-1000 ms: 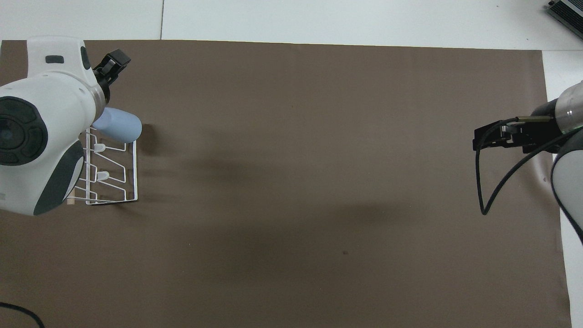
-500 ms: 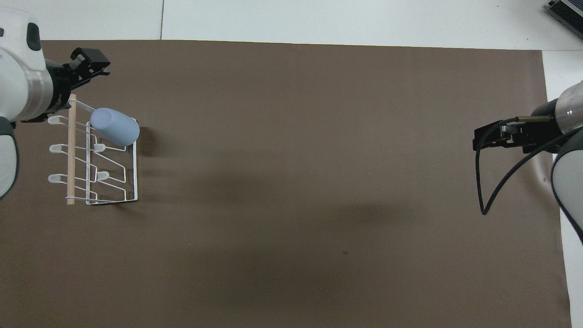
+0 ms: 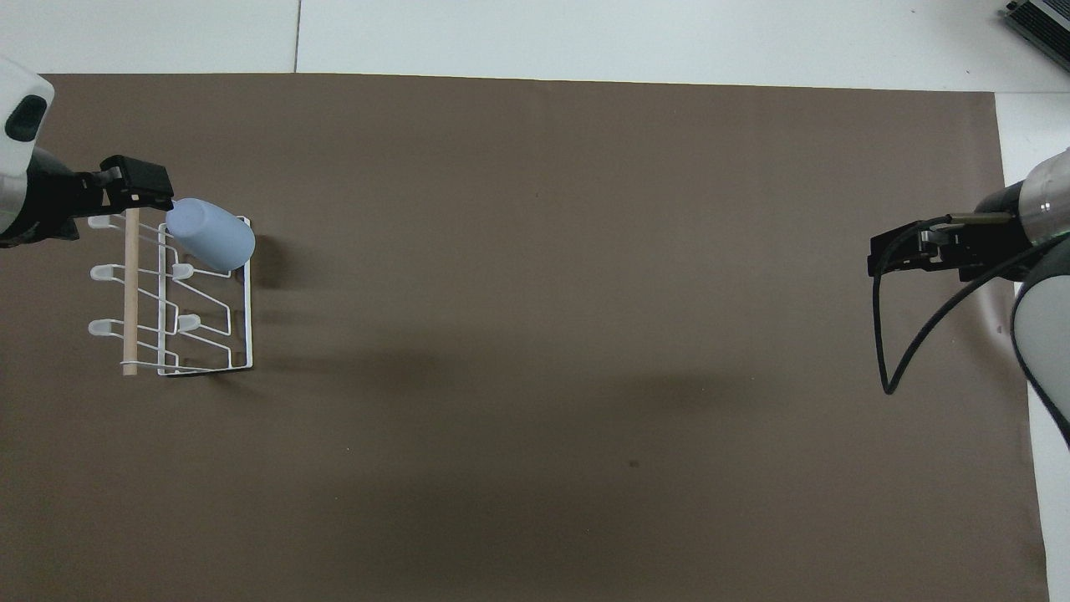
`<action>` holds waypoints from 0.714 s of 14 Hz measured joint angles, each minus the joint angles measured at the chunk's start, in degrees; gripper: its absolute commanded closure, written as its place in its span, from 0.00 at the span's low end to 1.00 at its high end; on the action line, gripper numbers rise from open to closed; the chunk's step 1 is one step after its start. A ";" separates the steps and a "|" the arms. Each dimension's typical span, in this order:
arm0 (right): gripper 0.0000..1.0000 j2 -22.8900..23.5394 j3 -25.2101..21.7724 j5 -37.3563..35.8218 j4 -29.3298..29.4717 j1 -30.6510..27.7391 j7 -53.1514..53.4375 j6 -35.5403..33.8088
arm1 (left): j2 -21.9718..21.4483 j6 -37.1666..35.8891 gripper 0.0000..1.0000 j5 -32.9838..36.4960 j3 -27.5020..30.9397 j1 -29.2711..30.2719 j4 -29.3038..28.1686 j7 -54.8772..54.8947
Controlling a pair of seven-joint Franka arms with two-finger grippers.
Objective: Hang cup on cup holder
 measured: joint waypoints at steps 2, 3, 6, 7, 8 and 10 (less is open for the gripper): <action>0.00 0.00 0.00 0.00 0.00 0.00 0.00 0.00 | -0.83 -6.38 0.00 -0.09 0.03 0.76 1.00 9.00; 0.00 0.00 0.00 0.00 0.00 0.00 0.00 0.00 | -1.20 -8.47 0.00 -0.20 0.16 1.16 1.40 12.27; 0.00 0.00 0.00 0.00 0.00 0.00 0.00 0.00 | -2.71 -10.81 0.00 -0.99 0.35 1.65 1.29 15.71; 0.00 0.00 0.00 0.00 0.00 0.00 0.00 0.00 | -3.27 -11.34 0.00 -1.04 0.33 1.63 0.74 15.81; 0.00 0.00 0.00 0.00 0.00 0.00 0.00 0.00 | -3.74 -11.72 0.00 -1.07 0.32 1.63 0.08 15.83; 0.00 0.00 0.00 0.00 0.00 0.00 0.00 0.00 | -4.00 -11.80 0.00 -1.07 0.37 1.64 -0.41 15.83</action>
